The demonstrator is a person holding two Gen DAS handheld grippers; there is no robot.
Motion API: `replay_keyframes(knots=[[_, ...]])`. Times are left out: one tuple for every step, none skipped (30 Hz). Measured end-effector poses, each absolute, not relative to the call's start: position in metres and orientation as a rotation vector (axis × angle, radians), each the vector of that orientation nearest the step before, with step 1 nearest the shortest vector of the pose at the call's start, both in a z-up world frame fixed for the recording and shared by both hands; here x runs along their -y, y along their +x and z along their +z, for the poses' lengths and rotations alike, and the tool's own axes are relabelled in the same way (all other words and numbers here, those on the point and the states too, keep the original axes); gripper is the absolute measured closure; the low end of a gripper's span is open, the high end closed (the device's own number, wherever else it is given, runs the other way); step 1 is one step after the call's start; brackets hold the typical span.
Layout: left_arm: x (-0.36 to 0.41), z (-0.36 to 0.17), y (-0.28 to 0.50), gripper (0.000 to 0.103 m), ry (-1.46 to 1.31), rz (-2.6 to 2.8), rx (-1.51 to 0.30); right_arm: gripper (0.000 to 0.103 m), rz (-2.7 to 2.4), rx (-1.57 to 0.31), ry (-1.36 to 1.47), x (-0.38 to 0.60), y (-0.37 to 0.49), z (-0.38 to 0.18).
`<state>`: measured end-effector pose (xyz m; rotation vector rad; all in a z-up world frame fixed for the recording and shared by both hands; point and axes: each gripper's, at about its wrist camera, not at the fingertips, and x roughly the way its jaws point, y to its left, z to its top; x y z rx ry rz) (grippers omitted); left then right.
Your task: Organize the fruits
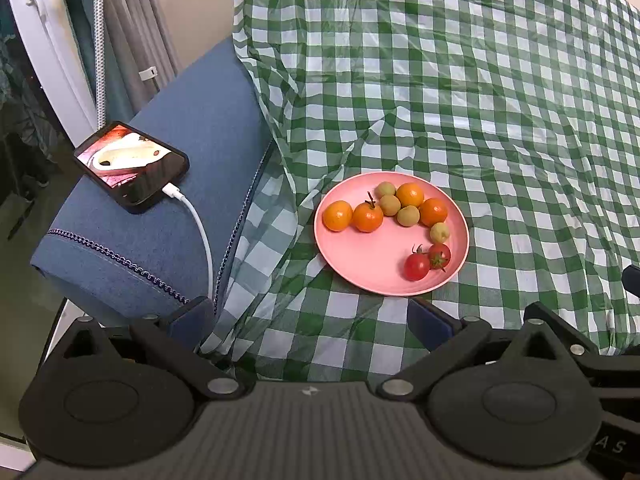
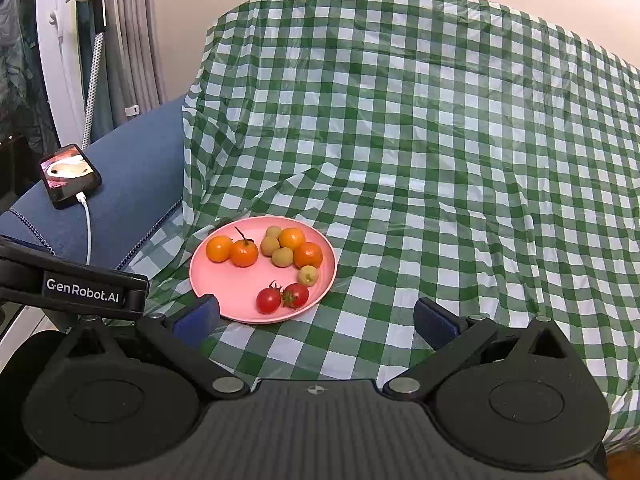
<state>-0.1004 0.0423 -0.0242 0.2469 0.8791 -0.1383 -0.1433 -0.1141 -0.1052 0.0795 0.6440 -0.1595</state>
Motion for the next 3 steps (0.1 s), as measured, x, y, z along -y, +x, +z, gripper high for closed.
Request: replay_keyframes(knots=[[-0.0424,-0.0242,-0.1008,0.0,0.245,-0.134,-0.876,0.001,-0.155,-0.644,0.084,0.1146,-0.143,-0.1054],[-0.0425,-0.0242,-0.101,0.0,0.244,-0.129,-0.872,0.001,-0.148,-0.643,0.091,0.1151,-0.1426,-0.1055],[-0.0423,-0.0243,-0.1006,0.0,0.246,-0.127,-0.871,0.001,-0.138,-0.64,0.102,0.1164,-0.1423,-0.1055]])
